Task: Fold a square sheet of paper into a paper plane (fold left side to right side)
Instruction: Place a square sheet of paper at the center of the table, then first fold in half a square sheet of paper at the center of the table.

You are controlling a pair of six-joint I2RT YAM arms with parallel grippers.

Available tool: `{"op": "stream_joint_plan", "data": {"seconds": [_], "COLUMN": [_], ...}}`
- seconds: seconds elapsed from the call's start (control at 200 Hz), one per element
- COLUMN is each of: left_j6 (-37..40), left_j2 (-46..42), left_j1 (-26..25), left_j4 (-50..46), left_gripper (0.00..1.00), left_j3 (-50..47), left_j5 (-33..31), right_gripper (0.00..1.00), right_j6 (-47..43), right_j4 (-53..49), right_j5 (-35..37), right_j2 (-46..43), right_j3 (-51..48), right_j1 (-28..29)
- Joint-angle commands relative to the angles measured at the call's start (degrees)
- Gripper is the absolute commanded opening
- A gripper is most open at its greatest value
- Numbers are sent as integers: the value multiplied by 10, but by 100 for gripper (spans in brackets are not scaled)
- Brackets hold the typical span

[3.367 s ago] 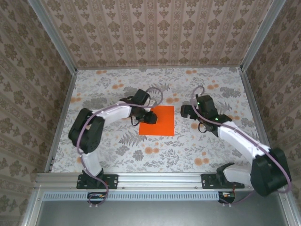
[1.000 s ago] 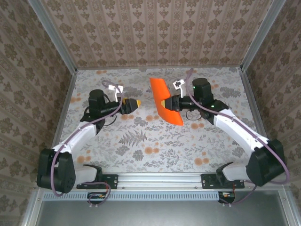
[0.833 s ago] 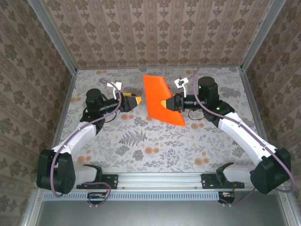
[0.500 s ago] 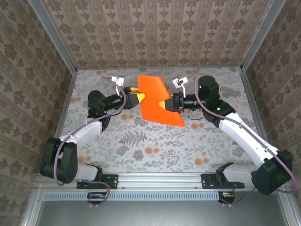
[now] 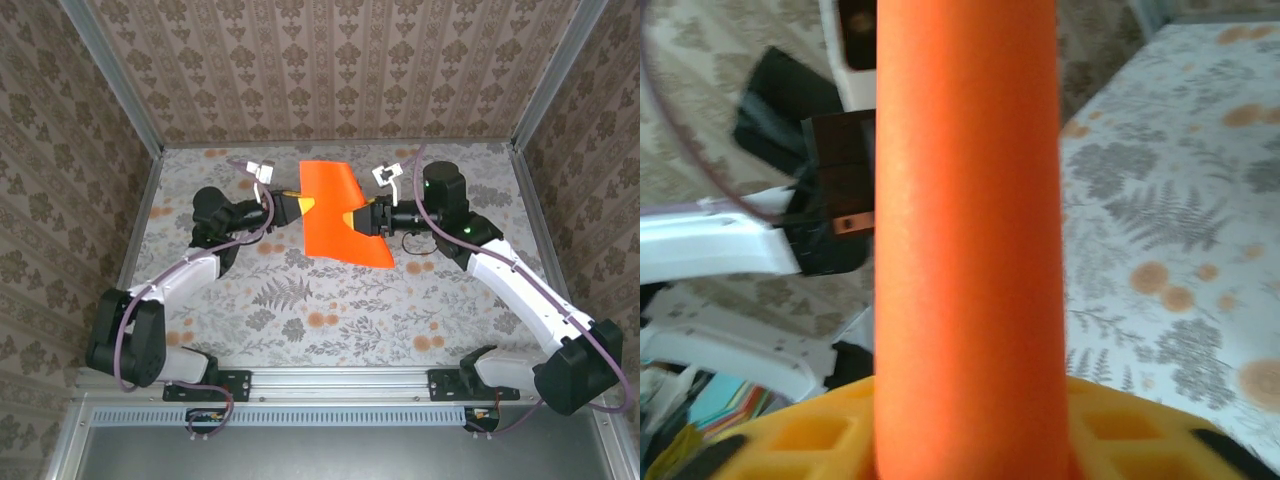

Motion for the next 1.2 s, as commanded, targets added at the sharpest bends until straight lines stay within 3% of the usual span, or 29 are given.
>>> {"op": "stream_joint_plan", "data": {"seconds": [0.0,0.155,0.3,0.445,0.55,0.855,1.0,1.195], "left_j6": [128,227,205,181,178,209,213,221], "left_j2": [-42,-57,-30,15,56,115,113,112], "left_j1": [-6,-20,-23,-25,-20,1,16,17], "left_j4": [-169,-336,-340,-328,-345,-411,-423,-449], "left_gripper": [0,0,0,0,0,0,0,2], "left_j3": [4,-8,-53,-94,-104,-88,-88,-75], "left_j5": [-31,-100,-152,-202,-217,-224,-212,-202], "right_gripper": [49,67,79,82,73,30,21,17], "right_j6": [-44,-57,-49,-27,2,77,85,91], "right_j4": [-82,-121,-135,-132,-109,-9,1,-17], "right_j5": [126,264,326,331,318,299,308,317], "right_j2": [-28,-50,-55,-37,-14,113,188,273], "right_j3": [-1,-33,-64,-96,-124,-167,-139,-97], "right_j1": [-8,-15,-16,-16,-14,33,54,70]}}
